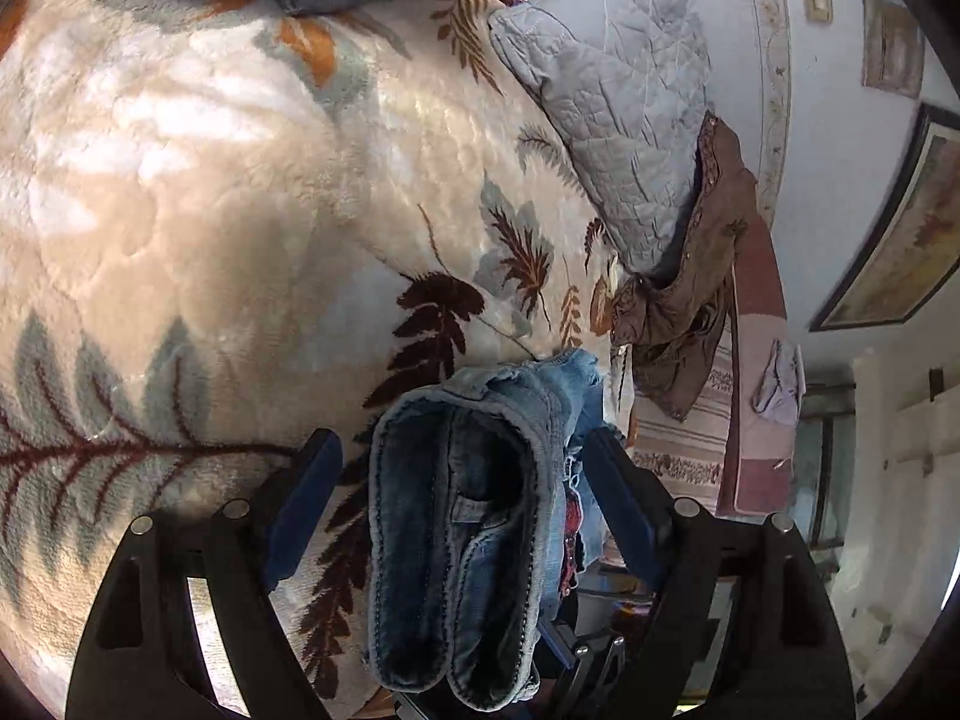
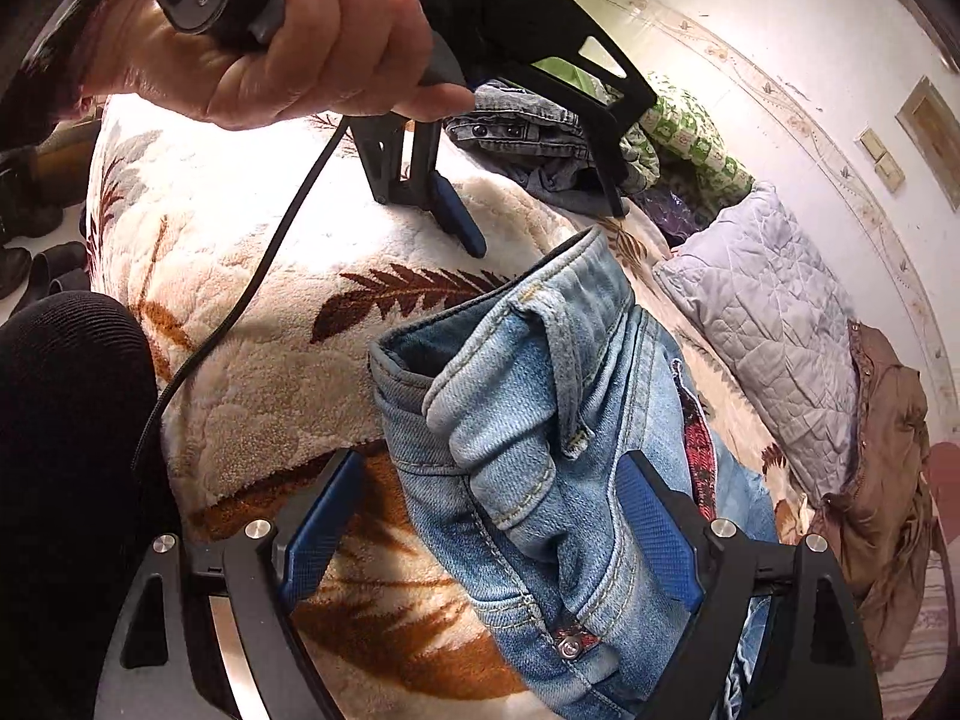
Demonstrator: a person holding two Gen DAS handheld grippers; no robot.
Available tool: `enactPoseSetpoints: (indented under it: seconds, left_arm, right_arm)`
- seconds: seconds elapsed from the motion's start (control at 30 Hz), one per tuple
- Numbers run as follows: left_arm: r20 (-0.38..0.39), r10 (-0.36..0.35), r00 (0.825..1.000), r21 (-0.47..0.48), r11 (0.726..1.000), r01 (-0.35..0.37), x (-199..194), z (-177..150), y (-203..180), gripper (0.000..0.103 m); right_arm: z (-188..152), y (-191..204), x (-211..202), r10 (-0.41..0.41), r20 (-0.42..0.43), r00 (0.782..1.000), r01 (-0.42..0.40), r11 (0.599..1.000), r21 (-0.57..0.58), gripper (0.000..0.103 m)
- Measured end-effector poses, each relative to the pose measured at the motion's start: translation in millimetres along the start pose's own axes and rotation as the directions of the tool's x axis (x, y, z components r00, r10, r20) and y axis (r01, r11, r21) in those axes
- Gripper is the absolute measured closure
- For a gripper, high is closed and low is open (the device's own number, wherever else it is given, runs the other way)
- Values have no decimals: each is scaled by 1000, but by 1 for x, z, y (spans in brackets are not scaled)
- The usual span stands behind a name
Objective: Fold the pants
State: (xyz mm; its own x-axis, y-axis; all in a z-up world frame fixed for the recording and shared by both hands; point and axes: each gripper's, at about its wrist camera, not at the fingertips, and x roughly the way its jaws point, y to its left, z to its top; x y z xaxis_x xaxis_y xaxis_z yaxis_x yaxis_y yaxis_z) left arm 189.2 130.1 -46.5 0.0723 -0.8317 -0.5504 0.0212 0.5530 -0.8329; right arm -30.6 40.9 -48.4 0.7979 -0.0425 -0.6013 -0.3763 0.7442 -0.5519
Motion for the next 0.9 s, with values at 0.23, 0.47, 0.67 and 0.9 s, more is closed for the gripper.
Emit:
enactPoseSetpoints:
  seconds: [0.23, 0.47, 0.67, 0.9]
  left_arm:
    - [-173, 185, 967, 239, 961, -141, 42, 18, -30, 20]
    - [-196, 208, 958, 295, 945, -145, 37, 26, -28, 20]
    - [-159, 137, 978, 348, 935, -75, 42, 9, -41, 72]
    - [-71, 9, 997, 289, 957, 12, 18, -7, -67, 79]
  right_arm:
    - [3, 3, 1, -22, -19, 1000, 22, 1000, 18, 16]
    - [13, 16, 4, -96, 11, 995, 96, 995, -22, 18]
    - [19, 4, 11, -20, 12, 1000, 19, 999, 30, 59]
    - [18, -42, -20, 26, 92, 995, -42, 984, 170, 76]
